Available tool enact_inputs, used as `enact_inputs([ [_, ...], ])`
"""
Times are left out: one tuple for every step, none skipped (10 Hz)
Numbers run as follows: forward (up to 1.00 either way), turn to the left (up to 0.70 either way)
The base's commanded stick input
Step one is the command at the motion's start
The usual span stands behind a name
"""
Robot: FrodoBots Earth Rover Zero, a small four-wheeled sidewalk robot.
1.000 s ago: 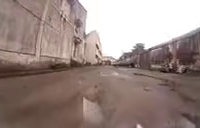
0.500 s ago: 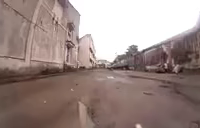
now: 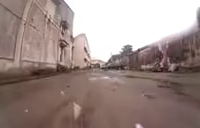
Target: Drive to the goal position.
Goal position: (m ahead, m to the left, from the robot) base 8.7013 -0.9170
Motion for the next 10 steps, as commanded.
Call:
enact_inputs([
  [0.7, 0.18],
  [0.7, 0.18],
  [0.7, 0.18],
  [0.7, 0.18],
  [0.7, 0.18],
  [0.7, 0.18],
  [0.7, 0.18],
  [0.7, 0.18],
  [0.7, 0.18],
  [0.7, 0.18],
])
